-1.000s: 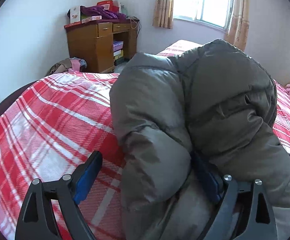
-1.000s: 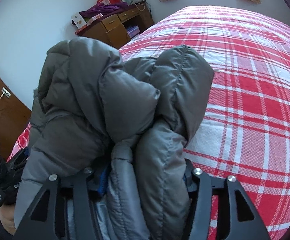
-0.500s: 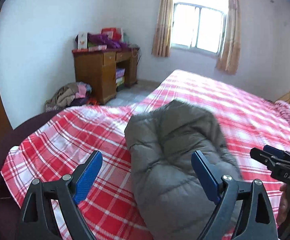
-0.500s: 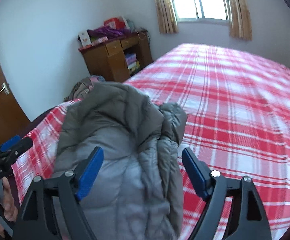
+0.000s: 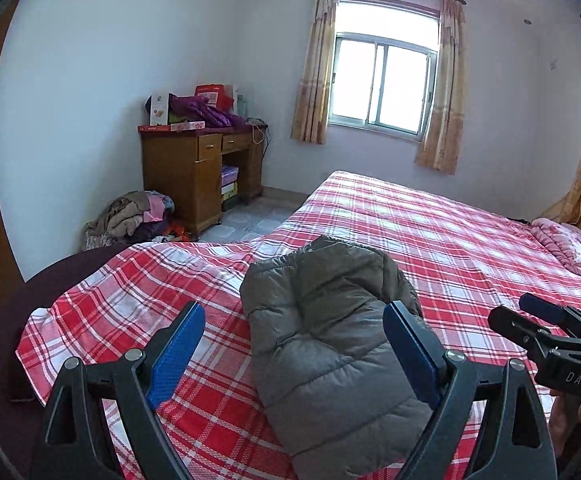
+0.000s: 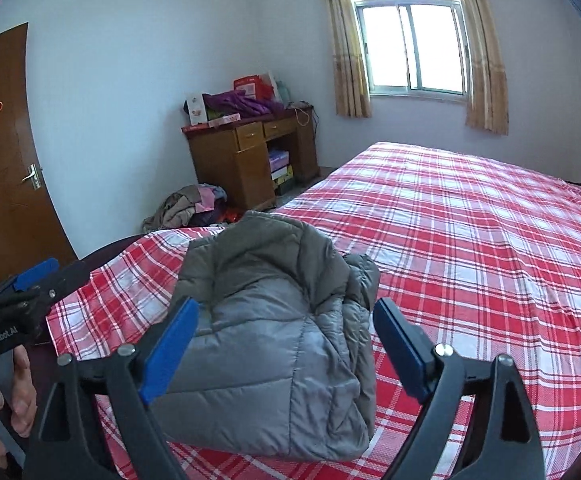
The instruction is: Fold large clothes
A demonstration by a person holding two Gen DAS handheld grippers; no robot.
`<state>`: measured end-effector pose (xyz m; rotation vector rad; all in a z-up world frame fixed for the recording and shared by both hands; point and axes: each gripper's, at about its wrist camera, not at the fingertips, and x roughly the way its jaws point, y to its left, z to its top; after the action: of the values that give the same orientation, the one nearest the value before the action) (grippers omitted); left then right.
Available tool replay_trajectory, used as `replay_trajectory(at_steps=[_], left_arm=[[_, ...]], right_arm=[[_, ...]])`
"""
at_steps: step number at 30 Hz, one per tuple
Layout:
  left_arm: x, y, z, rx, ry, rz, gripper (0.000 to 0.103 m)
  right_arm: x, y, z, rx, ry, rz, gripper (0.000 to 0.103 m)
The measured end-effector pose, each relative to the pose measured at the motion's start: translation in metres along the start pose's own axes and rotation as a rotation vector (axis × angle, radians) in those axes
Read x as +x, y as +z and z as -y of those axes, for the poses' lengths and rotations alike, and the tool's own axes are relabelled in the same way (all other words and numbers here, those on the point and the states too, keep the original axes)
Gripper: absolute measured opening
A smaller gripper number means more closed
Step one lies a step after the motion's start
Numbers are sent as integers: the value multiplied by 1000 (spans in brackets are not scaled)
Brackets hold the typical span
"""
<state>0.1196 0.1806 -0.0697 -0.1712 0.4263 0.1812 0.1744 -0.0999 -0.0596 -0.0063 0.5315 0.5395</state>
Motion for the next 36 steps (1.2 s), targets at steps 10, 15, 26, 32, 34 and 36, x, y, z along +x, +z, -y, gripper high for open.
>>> replay_trajectory(at_steps=[10,15,26,32,34,36], left_arm=[[0,-1,-1,-4,-2,-2,91],[1,-2,-1,-4,-2,-6,91],[3,-4,0,-4,-2,-11,91],[3,-5,-1,-5,-2,-10,91],[3,-4,-1,-4,-3,-11,91],[3,-5,-1,-4,-3,-10,91]], right_arm=[[-6,-3,-7,-8,3,11,91],[-7,-4,-7,-7,7,13,91],[-6,-5,-8,-2,8,9,92],[-6,-5,-10,-4,11,11,92],[-6,-5,-10,-5,11,11,92],[-6,-5,-10,-3,12,10,92]])
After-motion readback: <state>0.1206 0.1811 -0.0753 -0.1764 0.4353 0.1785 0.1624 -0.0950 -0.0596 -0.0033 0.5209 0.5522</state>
